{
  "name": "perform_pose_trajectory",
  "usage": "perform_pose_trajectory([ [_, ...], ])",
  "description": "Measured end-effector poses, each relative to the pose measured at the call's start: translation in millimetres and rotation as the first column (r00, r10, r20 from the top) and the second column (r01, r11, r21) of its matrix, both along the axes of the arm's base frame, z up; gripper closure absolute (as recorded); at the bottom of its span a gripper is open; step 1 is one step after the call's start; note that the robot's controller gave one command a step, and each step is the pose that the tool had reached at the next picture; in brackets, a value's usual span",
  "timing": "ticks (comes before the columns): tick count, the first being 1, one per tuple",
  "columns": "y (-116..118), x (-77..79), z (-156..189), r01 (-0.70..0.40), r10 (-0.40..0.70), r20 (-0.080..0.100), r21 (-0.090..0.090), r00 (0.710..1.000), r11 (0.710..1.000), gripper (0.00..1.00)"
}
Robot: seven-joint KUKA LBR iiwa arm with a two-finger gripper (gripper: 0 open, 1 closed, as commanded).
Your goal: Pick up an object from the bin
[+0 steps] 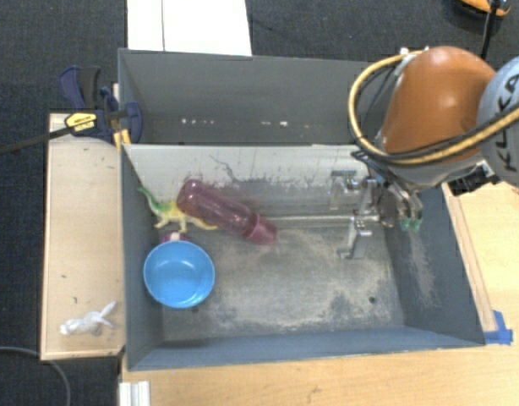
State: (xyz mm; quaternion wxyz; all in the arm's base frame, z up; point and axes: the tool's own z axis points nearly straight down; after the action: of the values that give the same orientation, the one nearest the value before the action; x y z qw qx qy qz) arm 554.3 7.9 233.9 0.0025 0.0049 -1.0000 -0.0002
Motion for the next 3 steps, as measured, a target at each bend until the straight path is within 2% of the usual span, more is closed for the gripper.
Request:
perform_pose_trajectory([
  [1,0.0,0.3,2.8,0.000,0.000,0.004,0.000,1.000,1.000,0.00],
  [2,17.5,19.5,-92.5,-0.213,0.213,-0.003,0.002,0.977,0.977,1.00],
  [3,17.2,20.7,-89.8,-0.211,0.211,0.002,0.002,0.977,0.977,1.00],
])
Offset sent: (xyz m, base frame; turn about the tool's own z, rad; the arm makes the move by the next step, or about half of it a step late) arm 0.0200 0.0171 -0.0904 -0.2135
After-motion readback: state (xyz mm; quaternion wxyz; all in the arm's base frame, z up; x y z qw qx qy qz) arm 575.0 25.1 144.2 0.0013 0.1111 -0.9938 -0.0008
